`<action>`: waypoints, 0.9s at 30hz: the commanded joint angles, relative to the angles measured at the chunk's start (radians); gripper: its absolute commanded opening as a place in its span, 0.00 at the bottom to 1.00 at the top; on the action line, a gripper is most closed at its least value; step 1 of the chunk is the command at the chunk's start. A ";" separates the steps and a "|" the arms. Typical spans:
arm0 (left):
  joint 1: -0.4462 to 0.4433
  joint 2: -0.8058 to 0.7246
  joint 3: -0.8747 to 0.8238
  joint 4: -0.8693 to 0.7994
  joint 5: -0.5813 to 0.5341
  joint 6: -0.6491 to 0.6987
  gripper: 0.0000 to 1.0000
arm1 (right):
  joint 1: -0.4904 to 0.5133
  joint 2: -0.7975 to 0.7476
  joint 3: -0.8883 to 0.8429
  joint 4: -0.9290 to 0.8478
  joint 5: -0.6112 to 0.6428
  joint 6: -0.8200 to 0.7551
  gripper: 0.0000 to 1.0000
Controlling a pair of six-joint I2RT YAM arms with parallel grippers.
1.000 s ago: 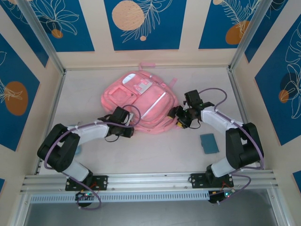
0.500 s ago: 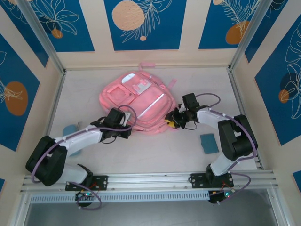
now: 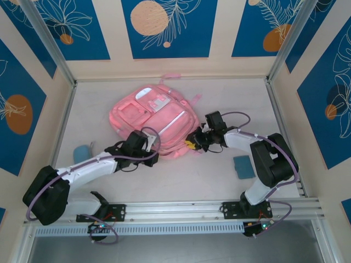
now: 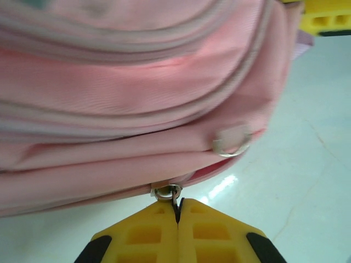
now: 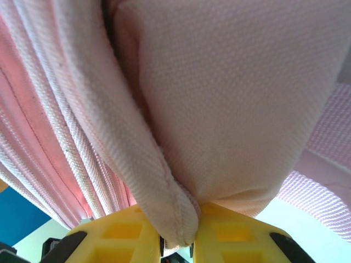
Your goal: Pack the student bag
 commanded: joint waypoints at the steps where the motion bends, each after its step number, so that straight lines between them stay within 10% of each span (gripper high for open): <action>1: -0.053 0.008 0.024 0.127 0.096 -0.034 0.00 | 0.034 0.009 -0.002 0.065 -0.022 0.045 0.21; 24: -0.240 0.333 0.351 0.113 -0.173 -0.243 0.00 | 0.056 -0.054 -0.039 0.020 0.031 0.013 0.25; 27: -0.236 0.327 0.371 0.067 -0.171 -0.256 0.18 | 0.016 -0.125 -0.044 -0.075 0.094 -0.054 0.32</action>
